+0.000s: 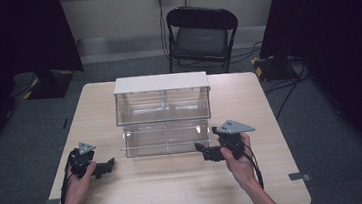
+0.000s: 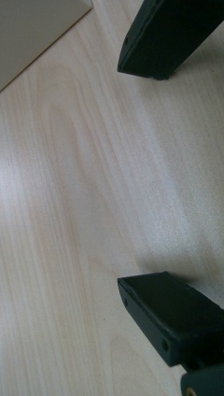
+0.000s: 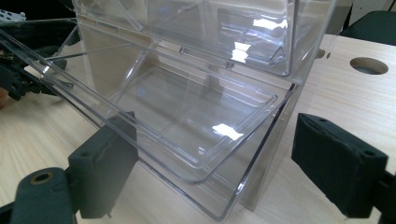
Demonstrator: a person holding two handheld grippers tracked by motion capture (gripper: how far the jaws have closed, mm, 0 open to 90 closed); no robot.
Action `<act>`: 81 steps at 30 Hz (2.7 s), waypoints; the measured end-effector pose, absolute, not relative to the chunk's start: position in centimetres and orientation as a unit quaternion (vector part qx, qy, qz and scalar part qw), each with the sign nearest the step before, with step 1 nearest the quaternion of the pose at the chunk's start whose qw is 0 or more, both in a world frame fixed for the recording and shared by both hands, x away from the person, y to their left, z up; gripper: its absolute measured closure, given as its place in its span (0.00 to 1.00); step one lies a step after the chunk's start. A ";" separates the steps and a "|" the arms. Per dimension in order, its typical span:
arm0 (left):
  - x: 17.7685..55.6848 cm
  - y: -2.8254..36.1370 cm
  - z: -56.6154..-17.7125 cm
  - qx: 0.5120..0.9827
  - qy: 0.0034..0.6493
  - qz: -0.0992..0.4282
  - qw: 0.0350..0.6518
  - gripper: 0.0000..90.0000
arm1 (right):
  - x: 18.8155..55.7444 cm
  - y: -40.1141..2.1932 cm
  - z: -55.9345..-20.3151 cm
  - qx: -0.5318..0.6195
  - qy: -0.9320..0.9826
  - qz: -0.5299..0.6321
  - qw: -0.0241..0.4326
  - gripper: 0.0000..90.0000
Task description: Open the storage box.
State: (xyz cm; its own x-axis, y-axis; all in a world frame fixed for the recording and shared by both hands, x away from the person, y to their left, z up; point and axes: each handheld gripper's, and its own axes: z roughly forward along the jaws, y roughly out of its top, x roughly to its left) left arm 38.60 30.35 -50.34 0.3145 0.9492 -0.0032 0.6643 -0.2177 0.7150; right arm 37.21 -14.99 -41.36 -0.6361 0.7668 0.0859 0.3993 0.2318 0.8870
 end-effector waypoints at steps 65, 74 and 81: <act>38.6 30.4 -50.3 0.747 0.540 0.226 0.315 0.00 | 38.9 -14.8 -39.0 0.382 0.741 0.519 0.189 0.16; 38.6 30.4 -50.3 0.747 0.540 0.226 0.315 0.00 | 39.0 -14.8 -38.7 0.382 0.737 0.523 0.192 0.16; 38.6 30.4 -50.3 0.747 0.540 0.226 0.315 0.00 | 39.1 -14.8 -38.5 0.380 0.737 0.524 0.194 0.16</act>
State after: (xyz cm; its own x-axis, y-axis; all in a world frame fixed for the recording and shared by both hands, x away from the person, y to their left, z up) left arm 38.60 30.35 -50.34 0.3144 0.9493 -0.0032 0.6643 -0.2176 0.7151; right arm 39.10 -14.76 -38.51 -0.6355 0.7639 0.1123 0.3563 0.1612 0.9204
